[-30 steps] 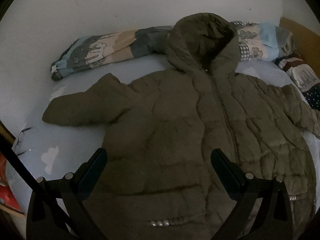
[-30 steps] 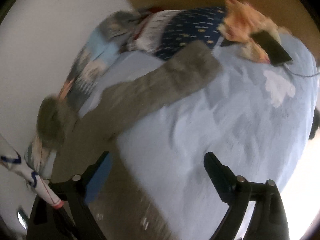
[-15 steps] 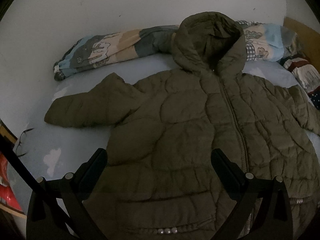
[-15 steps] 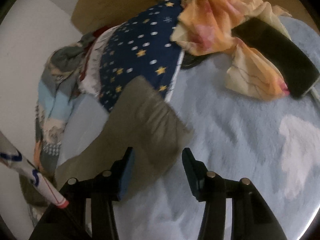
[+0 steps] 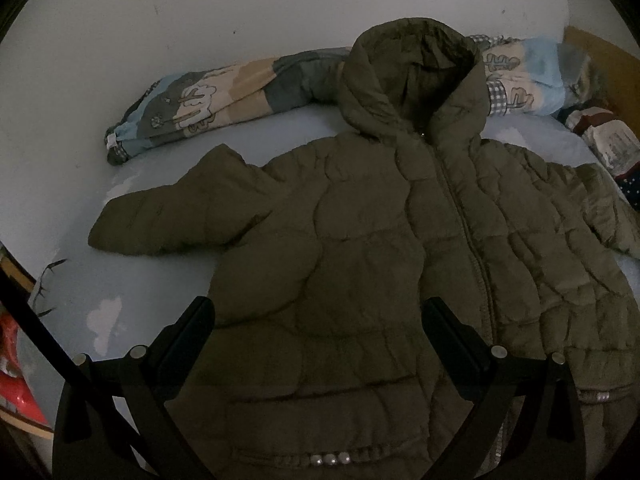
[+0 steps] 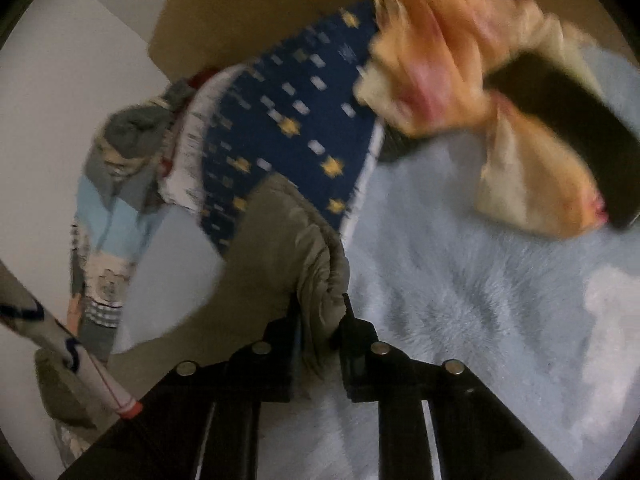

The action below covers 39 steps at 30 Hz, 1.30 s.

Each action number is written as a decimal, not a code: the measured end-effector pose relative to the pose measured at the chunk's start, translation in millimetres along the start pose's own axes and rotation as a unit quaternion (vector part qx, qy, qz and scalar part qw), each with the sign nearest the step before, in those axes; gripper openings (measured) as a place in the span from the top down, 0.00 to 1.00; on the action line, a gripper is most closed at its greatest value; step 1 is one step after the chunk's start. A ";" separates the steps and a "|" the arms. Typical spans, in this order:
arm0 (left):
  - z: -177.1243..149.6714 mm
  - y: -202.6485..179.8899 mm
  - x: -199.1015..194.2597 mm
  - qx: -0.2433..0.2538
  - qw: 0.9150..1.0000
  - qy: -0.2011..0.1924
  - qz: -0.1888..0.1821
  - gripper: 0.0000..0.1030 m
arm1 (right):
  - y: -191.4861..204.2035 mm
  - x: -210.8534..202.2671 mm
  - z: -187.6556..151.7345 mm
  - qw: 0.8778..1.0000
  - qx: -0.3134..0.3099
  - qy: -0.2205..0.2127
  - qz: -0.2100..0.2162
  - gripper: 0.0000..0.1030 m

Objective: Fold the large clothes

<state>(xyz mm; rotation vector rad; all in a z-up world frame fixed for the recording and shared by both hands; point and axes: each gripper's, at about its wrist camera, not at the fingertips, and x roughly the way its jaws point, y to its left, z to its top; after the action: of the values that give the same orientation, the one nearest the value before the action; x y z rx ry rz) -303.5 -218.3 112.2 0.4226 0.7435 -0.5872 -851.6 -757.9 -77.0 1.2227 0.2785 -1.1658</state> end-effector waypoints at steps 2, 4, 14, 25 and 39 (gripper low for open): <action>-0.9 -1.1 -0.5 0.002 1.000 0.004 -0.004 0.00 | 13.1 -23.4 5.8 1.000 -0.010 -0.014 0.014 0.84; -3.6 -4.1 3.3 0.012 1.000 0.015 -0.001 0.00 | 28.5 -48.4 11.0 0.999 -0.016 -0.028 0.029 0.84; -29.7 -19.6 58.5 0.038 0.987 0.153 -0.009 0.00 | 129.7 -161.3 19.2 0.990 -0.073 -0.069 0.095 0.84; 1.6 24.6 9.2 -0.033 0.997 0.063 -0.019 0.00 | 259.9 -245.7 -27.8 0.967 -0.178 -0.068 0.172 0.85; 3.2 104.2 -6.4 -0.109 0.993 0.052 -0.019 0.00 | 388.5 -239.3 -184.0 0.921 -0.300 0.016 0.250 0.85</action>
<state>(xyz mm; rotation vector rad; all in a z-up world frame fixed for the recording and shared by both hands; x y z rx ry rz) -239.9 -138.6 134.8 0.2384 0.9069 -0.5166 -571.3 -518.0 248.5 0.7028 0.2965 -0.5488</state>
